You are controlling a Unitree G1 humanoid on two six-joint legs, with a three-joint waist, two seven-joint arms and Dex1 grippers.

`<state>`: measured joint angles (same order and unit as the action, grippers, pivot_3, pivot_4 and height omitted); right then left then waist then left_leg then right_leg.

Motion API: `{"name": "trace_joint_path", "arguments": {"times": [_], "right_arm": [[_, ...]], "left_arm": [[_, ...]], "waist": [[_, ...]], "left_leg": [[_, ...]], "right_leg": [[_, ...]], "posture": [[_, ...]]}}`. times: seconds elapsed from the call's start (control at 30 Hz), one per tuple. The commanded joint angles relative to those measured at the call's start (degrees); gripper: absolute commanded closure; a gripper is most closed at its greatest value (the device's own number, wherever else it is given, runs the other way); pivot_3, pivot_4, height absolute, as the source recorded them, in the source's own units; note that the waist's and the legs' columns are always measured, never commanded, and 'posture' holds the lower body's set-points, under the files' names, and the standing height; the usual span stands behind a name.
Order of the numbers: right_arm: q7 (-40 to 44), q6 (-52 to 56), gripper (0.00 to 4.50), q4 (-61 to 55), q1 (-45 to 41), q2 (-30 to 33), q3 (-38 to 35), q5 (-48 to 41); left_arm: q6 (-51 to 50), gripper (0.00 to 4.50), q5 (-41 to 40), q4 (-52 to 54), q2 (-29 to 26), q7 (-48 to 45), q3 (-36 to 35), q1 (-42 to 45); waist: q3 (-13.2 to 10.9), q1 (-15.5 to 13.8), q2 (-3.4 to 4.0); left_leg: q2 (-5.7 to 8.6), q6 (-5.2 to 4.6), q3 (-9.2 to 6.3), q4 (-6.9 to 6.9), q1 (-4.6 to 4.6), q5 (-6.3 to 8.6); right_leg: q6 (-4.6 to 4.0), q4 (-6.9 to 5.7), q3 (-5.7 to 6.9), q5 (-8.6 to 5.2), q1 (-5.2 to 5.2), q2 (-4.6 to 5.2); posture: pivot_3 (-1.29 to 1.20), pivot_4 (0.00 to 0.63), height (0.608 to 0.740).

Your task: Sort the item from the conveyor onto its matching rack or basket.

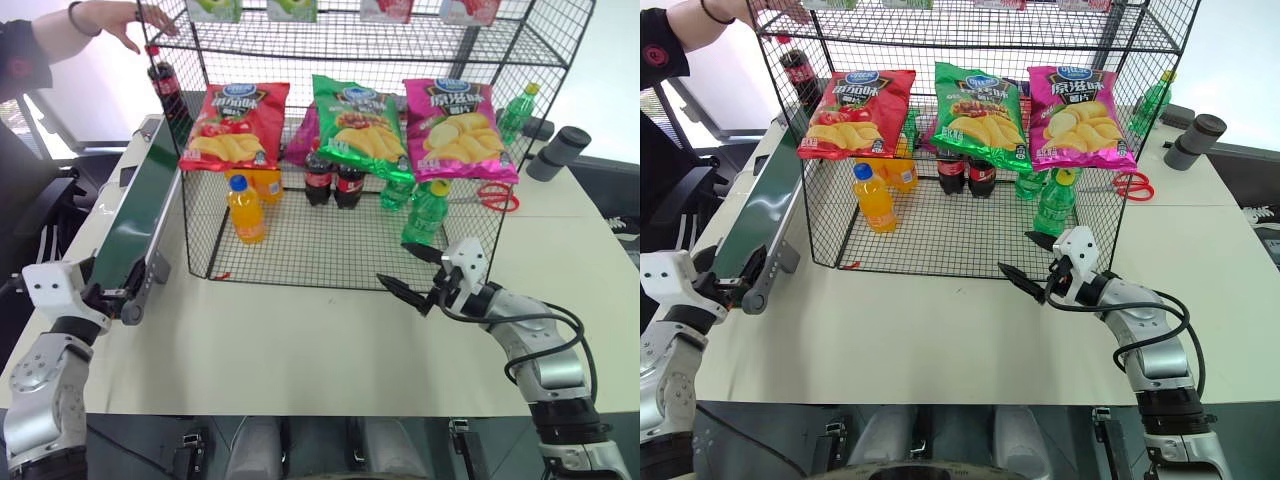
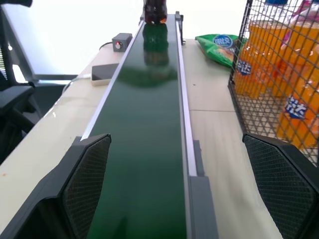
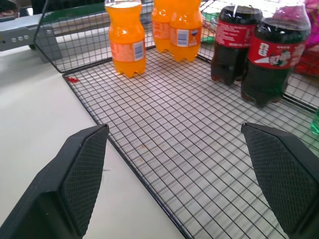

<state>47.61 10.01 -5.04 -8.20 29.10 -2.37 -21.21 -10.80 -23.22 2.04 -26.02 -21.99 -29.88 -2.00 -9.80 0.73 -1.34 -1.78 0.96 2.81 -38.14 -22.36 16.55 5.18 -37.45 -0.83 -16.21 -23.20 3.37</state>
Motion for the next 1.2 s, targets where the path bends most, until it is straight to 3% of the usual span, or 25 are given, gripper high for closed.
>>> {"name": "trace_joint_path", "arguments": {"times": [0.03, 1.2], "right_arm": [[0.0, -0.8, 0.07, -3.8, 0.7, 0.1, -0.2, -0.3], [-1.3, 0.4, 0.07, -7.8, 2.8, -1.1, 2.7, -0.1]], "left_arm": [[3.0, 0.0, 1.6, -0.7, -0.6, 0.9, -0.3, 1.0], [8.5, 0.0, 4.5, -9.1, 0.6, 5.6, 0.4, 5.9]], "waist": [[0.0, 0.0, 0.0], [0.0, 0.1, -0.02]], "left_leg": [[0.0, 0.0, 0.0, 0.0, 0.0, 0.0], [0.0, 0.01, 0.0, 0.0, 0.0, 0.0]], "right_leg": [[0.0, 0.0, 0.0, 0.0, 0.0, 0.0], [0.0, -0.01, 0.01, 0.0, -0.01, 0.1]], "posture": [[0.0, 0.15, 0.74], [0.0, 0.15, 0.74]]}}
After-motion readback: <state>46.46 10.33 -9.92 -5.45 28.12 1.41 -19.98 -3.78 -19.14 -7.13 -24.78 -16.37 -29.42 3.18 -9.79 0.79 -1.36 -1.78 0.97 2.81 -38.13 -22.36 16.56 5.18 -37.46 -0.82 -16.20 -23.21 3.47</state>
